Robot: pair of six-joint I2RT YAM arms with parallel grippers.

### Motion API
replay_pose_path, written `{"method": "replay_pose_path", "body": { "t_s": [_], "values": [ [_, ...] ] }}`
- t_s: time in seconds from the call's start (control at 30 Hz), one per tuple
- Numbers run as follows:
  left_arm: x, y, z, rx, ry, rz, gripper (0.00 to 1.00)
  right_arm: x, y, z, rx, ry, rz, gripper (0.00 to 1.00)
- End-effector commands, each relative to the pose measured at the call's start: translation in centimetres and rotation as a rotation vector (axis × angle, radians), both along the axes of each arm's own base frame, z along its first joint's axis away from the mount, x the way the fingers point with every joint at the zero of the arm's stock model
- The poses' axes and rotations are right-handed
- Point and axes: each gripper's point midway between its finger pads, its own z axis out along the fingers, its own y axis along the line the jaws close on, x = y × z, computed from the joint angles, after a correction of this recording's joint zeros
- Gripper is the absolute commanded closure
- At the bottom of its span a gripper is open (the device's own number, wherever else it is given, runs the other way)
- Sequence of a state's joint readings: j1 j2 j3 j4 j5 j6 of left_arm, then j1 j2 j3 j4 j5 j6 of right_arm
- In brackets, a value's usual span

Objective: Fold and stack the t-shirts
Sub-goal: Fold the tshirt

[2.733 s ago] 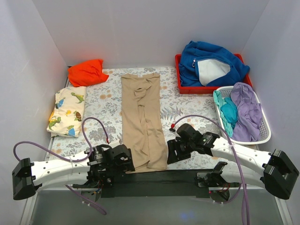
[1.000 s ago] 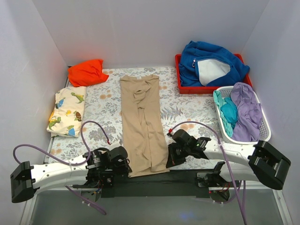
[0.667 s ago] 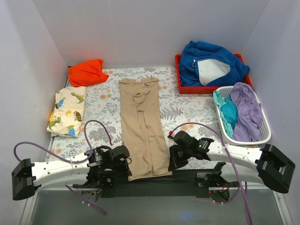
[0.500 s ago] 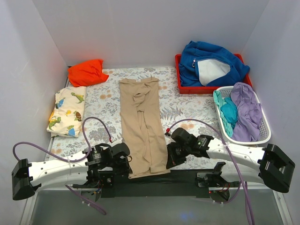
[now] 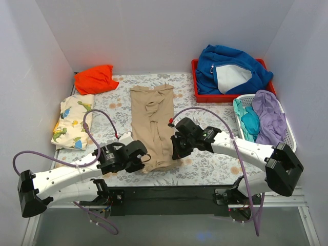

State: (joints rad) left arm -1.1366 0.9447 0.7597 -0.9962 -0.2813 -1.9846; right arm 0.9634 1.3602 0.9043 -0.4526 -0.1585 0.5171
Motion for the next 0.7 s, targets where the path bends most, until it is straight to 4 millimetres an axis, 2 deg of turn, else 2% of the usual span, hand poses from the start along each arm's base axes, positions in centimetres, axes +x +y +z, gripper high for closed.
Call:
{"method": "replay_pose_path", "body": {
  "t_s": [0.0,0.03,0.07,0.13,0.23,0.27,0.3,0.33,0.37,0.43,0.47,0.5,0.57,0.6,0.67],
  "values": [
    [4.6,1.3,2.1,0.047,-0.156,0.063,1.0,2.8,-0.6,0.3,-0.043,-0.081,0.024,0.99],
    [6.1,1.9,2.3,0.052,-0.168,0.097,1.0,3.9,-0.4,0.9,-0.03,-0.096,0.014,0.99],
    [6.8,1.8,2.2,0.058,-0.169,0.092,1.0,4.5,-0.4,0.6,-0.043,-0.1,0.015,0.99],
    [9.0,2.0,2.5,0.069,-0.205,0.092,1.0,6.3,-0.3,1.2,-0.036,-0.126,0.014,0.99],
    [11.7,2.1,2.0,0.095,-0.227,0.081,1.0,8.5,-0.3,0.7,-0.051,-0.129,0.013,0.99],
    [12.3,2.0,1.9,0.096,-0.232,0.075,1.0,9.4,0.2,1.6,-0.032,-0.15,0.015,0.99],
    [13.2,1.4,1.6,0.086,-0.228,0.067,1.0,10.0,0.5,1.7,-0.027,-0.155,0.016,0.99],
    [14.2,2.0,1.3,0.101,-0.229,0.07,1.0,10.9,0.6,1.4,-0.028,-0.147,0.026,0.99],
    [14.9,1.8,1.3,0.09,-0.232,0.065,1.0,11.8,1.1,2.1,-0.013,-0.166,0.027,0.99],
    [16.7,1.8,0.8,0.08,-0.226,0.075,1.0,13.2,1.3,2.3,-0.006,-0.176,0.028,0.99],
    [18.0,1.4,1.4,0.065,-0.257,0.063,1.0,13.7,1.6,1.7,-0.011,-0.163,0.032,0.99],
    [18.7,1.4,1.3,0.066,-0.262,0.058,1.0,14.5,1.8,2.2,-0.002,-0.171,0.027,0.99],
    [20.3,1.7,0.8,0.092,-0.264,0.042,1.0,15.6,2.0,1.3,0.002,-0.148,0.031,0.99],
    [21.7,1.9,1.6,0.097,-0.292,0.058,1.0,16.5,2.1,1.6,0.01,-0.156,0.025,0.99],
    [23.0,2.1,1.0,0.122,-0.284,0.037,1.0,17.2,2.3,0.6,0.001,-0.141,0.038,0.99]
  ]
}}
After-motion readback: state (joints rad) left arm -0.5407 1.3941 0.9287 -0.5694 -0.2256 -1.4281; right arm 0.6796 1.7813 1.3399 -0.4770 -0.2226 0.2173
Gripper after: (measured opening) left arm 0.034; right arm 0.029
